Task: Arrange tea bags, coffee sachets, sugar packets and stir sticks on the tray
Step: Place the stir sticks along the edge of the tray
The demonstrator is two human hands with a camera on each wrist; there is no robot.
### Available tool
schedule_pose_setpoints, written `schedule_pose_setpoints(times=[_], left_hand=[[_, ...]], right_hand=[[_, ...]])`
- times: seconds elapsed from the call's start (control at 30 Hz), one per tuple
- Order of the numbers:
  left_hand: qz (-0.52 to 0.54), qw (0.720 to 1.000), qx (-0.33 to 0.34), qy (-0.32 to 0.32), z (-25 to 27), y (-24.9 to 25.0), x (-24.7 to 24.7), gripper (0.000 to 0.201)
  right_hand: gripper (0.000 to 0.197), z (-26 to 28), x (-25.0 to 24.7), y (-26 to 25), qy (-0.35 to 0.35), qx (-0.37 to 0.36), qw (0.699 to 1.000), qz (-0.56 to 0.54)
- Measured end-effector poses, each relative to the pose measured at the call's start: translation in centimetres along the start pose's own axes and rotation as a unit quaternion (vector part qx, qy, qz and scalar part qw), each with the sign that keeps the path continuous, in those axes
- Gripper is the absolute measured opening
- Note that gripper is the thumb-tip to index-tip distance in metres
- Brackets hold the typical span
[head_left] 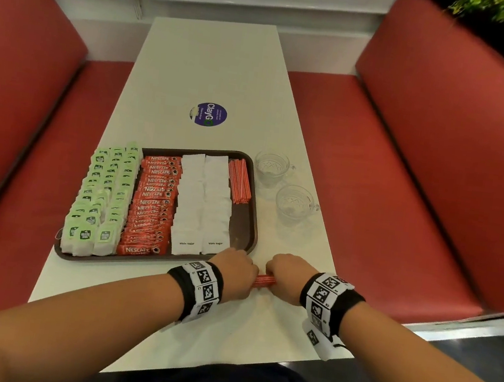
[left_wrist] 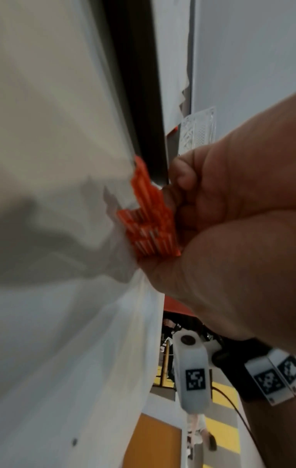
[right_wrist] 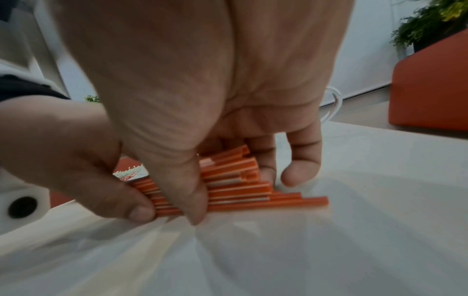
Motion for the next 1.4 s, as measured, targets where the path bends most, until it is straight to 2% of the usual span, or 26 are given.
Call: schedule_pose_setpoints(times=[0.27,0.47,0.63,0.73,0.83,0.97,1.07,1.17,1.23,1.33,1.4], left_hand=[[-0.001,1.000,0.018,0.000,-0.1,-0.3,0.0,0.032],[-0.051,0.998,0.024,-0.002,0.3,0.0,0.6,0.029],[-0.071,0.997,0.019,0.009,0.7,0.1,0.2,0.030],[-0.005,1.000,-0.004,0.003,1.2,-0.2,-0.5,0.024],[0.144,0.989,-0.040,-0.008,2.1,-1.1,-1.3,0.017],[0.197,0.978,-0.040,0.053,3.1,-2.5,-2.6,0.026],[0.210,0.971,-0.056,0.098,4.0,-4.1,-3.8,0.028],[0.219,0.965,-0.077,0.125,4.9,-5.7,-5.1,0.027],[0.207,0.964,-0.091,0.138,5.0,-6.4,-5.6,0.024],[0.169,0.968,-0.101,0.153,4.5,-7.0,-6.2,0.024],[0.156,0.970,-0.103,0.153,4.4,-7.0,-6.7,0.024]], right_hand=[[0.014,-0.2,1.6,-0.1,0.016,-0.018,0.997,0.070],[0.021,0.2,1.7,-0.6,0.049,-0.032,0.995,0.083],[0.017,0.4,1.7,-0.8,0.021,-0.023,0.995,0.098],[0.014,0.4,1.1,-0.6,0.009,-0.016,0.999,0.036],[0.012,0.8,-0.4,-0.7,0.011,-0.020,1.000,-0.019],[0.014,2.0,-3.6,-1.2,0.055,-0.061,0.992,-0.099],[0.014,3.1,-6.2,-0.8,0.116,-0.100,0.972,-0.181],[0.026,3.8,-8.3,-0.3,0.167,-0.097,0.942,-0.274],[0.027,3.8,-9.0,-0.4,0.189,-0.088,0.910,-0.359],[0.031,3.0,-9.1,-1.2,0.161,-0.093,0.851,-0.491],[0.026,2.3,-9.1,-1.6,0.162,-0.083,0.812,-0.555]])
Point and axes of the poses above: each hand's wrist, its own z-axis away from the middle knuckle, its own x-axis out of the palm, y = z × x, the point moved 2 cm from there along -z, towards the middle knuckle, and after that the axes turned 10 degrees about -z, right-handed, at the moved point
